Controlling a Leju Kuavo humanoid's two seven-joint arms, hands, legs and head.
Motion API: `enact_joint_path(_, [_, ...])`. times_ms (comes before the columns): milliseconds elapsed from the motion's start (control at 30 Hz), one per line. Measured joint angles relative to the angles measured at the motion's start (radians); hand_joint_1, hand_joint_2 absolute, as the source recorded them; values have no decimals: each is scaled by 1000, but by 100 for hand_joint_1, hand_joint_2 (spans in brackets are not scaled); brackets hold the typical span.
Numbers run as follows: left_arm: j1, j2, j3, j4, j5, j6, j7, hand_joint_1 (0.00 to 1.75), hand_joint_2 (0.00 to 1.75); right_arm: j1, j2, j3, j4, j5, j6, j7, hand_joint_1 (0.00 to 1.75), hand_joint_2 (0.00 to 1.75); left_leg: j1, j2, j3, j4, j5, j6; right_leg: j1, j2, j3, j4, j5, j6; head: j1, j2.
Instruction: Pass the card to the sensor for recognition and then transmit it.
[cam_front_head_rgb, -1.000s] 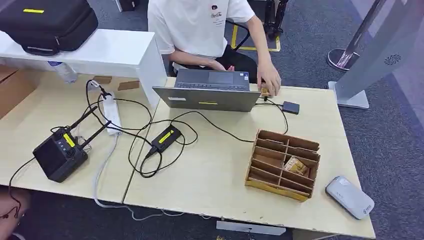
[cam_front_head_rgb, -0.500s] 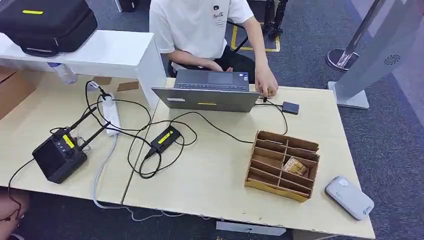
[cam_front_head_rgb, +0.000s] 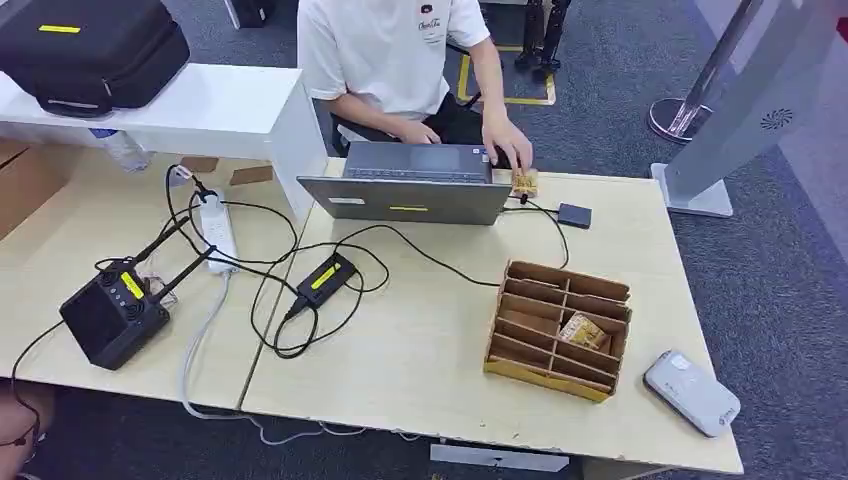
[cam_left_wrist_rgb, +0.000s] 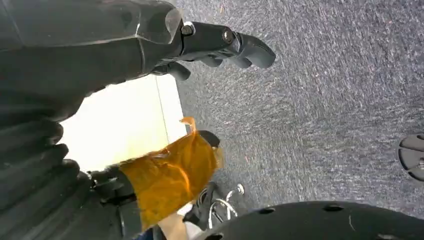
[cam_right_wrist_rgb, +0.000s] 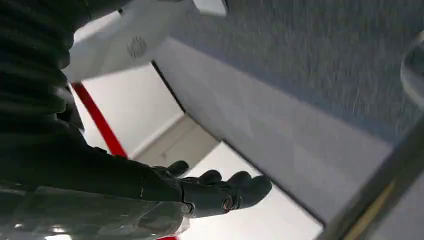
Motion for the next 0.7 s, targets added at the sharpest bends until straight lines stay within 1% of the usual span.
enact_joint_path(33, [-1, 0, 0, 0, -3, 1, 0, 0, 175, -2, 30, -2, 0, 11, 10, 10, 0, 175, 0, 1, 0, 0, 0, 0, 1, 0, 0, 0, 0, 0, -1, 0])
enact_joint_path(67, [-1, 1, 0, 0, -6, 2, 0, 0, 175, -7, 70, -5, 2, 21, 30, 18, 0, 175, 0, 1, 0, 0, 0, 0, 0, 0, 0, 0, 0, 0, 1, 0])
enact_joint_path(100, [-2, 1, 0, 0, -8, 2, 0, 0, 175, -11, 96, -8, 3, 27, 43, 23, 0, 175, 0, 1, 1, -1, 0, 0, 0, 1, 0, 0, 0, 0, -3, 0])
enact_joint_path(133, [-2, 1, 0, 0, -8, 2, 0, 0, 175, -16, 125, -10, 4, 33, 56, 27, 0, 175, 0, 1, 1, -1, 0, 0, 0, 1, 0, 0, 0, -1, -2, 0])
enact_joint_path(200, [-2, 1, 0, 0, -8, 2, 2, 0, 175, -21, 168, -10, 5, 44, 68, 31, 0, 175, 0, 1, 1, -1, 0, -1, 1, 1, -1, 1, -1, -1, -1, 0])
enact_joint_path(267, [-2, 2, 0, 0, -14, 3, 4, 0, 175, -29, 212, -10, 7, 76, 86, 50, 0, 175, 1, 1, 1, -1, 0, -1, 1, 1, -1, 1, -1, -1, -3, 0])
enact_joint_path(300, [-3, 2, 0, 0, -15, 3, 9, 0, 175, -33, 237, -10, 8, 87, 98, 57, 0, 175, 1, 1, 1, -1, 0, -1, 1, 1, -1, 1, -1, -1, 0, 0])
enact_joint_path(400, [-3, 2, 0, 0, -18, 5, 23, 0, 175, -44, 304, -10, 10, 100, 122, 64, 0, 175, 1, 1, 1, -1, 0, -1, 1, 1, -1, 1, -1, -1, -2, 0])
enact_joint_path(433, [-4, 2, 0, 0, -19, 6, 26, 0, 175, -46, 322, -10, 11, 103, 126, 65, 0, 175, 0, 1, 1, -1, 0, -2, 0, 1, -1, 1, -1, -1, 0, 0])
enact_joint_path(467, [-4, 2, 0, 0, -20, 8, 30, 0, 175, -50, 343, -10, 11, 104, 131, 65, 0, 175, 0, 1, 1, -1, 1, -2, 0, 1, 0, 1, -1, -1, -3, 0])
enact_joint_path(500, [-4, 2, 0, 0, -19, 10, 31, 0, 175, -53, 366, -10, 12, 106, 140, 64, 0, 175, 0, 1, 1, -1, 1, -2, 0, 1, 0, 1, -1, -1, -2, 0])
enact_joint_path(567, [-5, 2, 0, 0, -19, 13, 33, 0, 175, -57, 400, -10, 13, 114, 154, 61, 0, 175, 0, 1, 1, -1, 1, -2, 0, 1, 0, 1, -1, -1, -3, 0])
enact_joint_path(667, [-5, 2, 0, 0, -17, 24, 33, 0, 175, -63, 446, -10, 13, 112, 175, 49, 0, 175, 0, 1, 1, -1, 1, -2, 0, 1, 0, 1, -1, -1, -1, 0])
enact_joint_path(700, [-6, 1, 0, 0, -17, 27, 33, 0, 175, -64, 455, -10, 13, 111, 182, 47, 0, 175, 0, 1, 1, -1, 1, -2, 0, 1, 0, 1, -1, -1, -3, 0])
